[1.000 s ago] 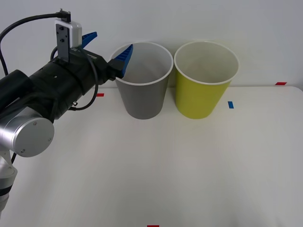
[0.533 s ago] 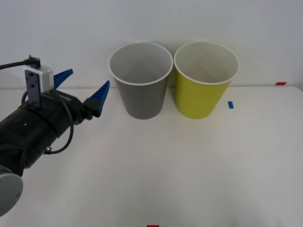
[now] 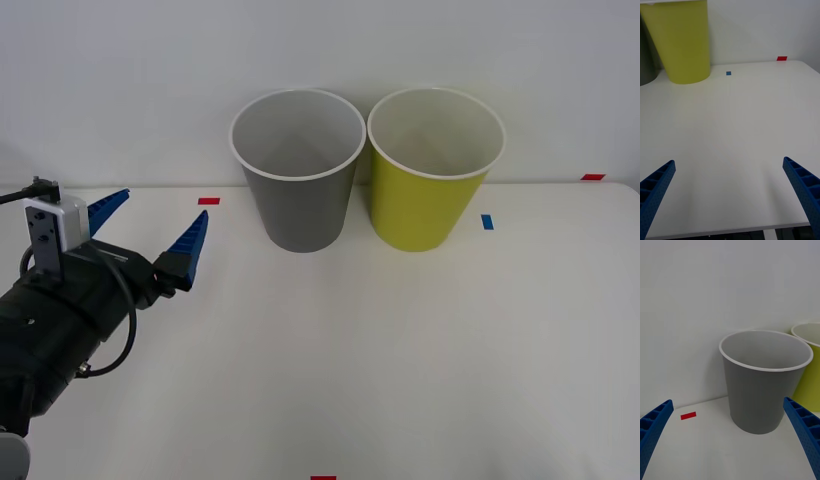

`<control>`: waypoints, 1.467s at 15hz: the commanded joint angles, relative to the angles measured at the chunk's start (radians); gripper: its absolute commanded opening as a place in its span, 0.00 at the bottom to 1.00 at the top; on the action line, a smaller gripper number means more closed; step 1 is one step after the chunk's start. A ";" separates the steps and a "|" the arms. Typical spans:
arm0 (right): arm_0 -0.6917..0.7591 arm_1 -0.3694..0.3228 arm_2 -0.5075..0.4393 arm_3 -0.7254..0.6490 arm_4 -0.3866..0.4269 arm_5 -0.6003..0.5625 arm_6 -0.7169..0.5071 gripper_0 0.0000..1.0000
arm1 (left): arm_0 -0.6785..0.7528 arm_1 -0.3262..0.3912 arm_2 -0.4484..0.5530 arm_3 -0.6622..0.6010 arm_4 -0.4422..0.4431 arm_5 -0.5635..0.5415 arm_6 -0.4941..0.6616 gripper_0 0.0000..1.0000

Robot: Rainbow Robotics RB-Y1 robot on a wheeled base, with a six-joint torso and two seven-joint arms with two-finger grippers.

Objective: Put cans in the gray bin and PET bottles in the light green bin.

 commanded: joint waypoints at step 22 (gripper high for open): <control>0.000 0.000 0.000 0.000 0.000 0.000 0.000 1.00 | 0.798 0.016 -0.315 0.178 -0.345 -1.035 -0.030 1.00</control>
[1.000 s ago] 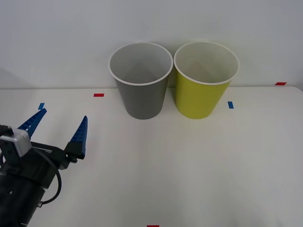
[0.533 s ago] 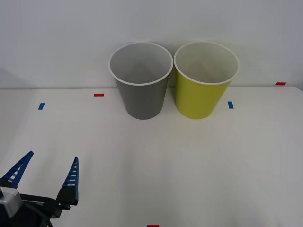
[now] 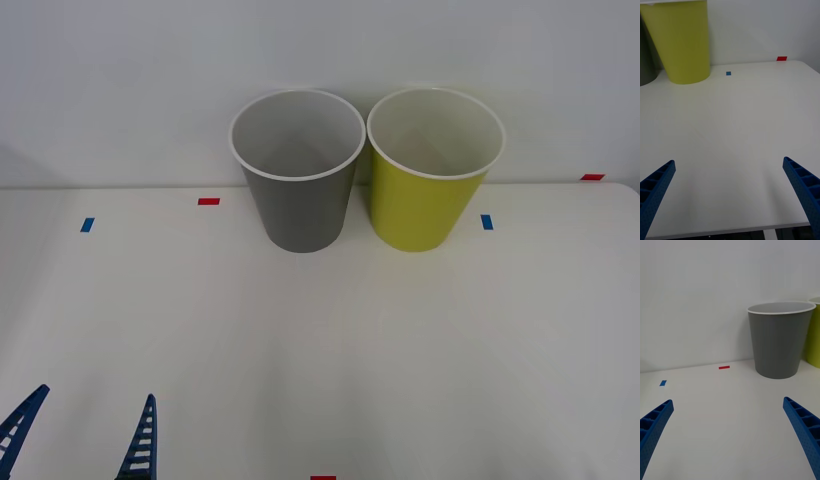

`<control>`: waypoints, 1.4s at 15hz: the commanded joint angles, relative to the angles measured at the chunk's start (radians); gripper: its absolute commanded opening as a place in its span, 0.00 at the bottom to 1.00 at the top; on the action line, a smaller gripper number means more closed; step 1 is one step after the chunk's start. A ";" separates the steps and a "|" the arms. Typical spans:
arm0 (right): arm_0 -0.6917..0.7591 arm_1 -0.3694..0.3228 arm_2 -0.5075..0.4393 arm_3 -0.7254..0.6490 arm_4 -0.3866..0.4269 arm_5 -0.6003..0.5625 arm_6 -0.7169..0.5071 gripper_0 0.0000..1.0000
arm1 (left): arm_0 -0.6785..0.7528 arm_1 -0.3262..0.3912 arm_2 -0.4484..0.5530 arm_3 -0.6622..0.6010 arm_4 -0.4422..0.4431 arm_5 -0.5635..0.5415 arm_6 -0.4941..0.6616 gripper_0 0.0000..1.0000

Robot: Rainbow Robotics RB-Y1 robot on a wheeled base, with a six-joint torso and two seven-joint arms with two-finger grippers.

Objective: Put cans in the gray bin and PET bottles in the light green bin.

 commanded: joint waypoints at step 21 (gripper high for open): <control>0.000 0.000 0.000 0.000 0.000 0.000 0.000 1.00 | 0.024 -0.001 -0.098 0.196 -0.041 -0.266 0.006 1.00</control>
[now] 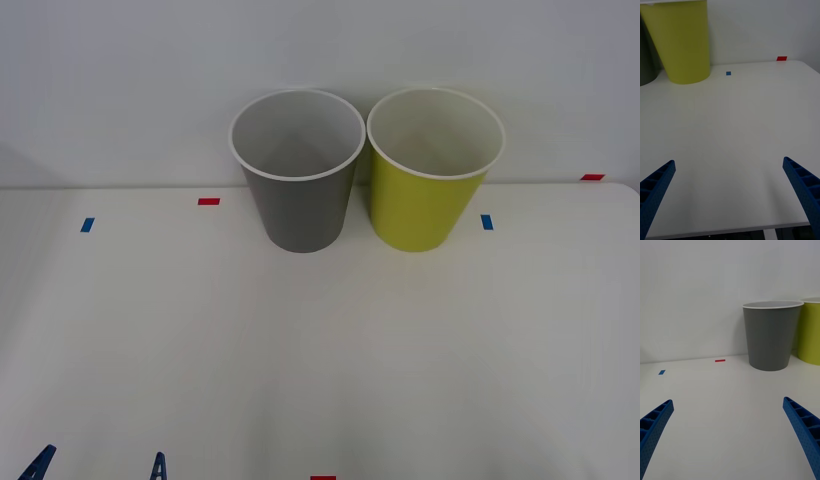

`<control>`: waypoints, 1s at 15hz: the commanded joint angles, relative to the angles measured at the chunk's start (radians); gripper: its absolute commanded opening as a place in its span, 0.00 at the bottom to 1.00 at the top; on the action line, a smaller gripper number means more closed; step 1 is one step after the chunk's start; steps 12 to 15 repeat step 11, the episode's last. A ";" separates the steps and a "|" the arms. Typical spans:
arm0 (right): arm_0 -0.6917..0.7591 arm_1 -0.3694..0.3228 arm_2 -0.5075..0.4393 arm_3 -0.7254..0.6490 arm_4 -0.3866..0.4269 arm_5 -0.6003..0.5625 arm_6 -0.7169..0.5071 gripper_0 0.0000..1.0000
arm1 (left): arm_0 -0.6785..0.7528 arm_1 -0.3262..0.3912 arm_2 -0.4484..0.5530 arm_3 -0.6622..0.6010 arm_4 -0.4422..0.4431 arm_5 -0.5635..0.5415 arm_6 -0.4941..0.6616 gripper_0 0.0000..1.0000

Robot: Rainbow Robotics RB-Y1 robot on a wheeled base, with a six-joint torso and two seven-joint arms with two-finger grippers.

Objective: Put cans in the gray bin and PET bottles in the light green bin.

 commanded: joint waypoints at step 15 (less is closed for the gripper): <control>0.000 0.000 0.000 0.000 0.000 0.000 0.000 1.00 | 0.000 0.000 0.000 0.000 0.000 0.000 0.000 1.00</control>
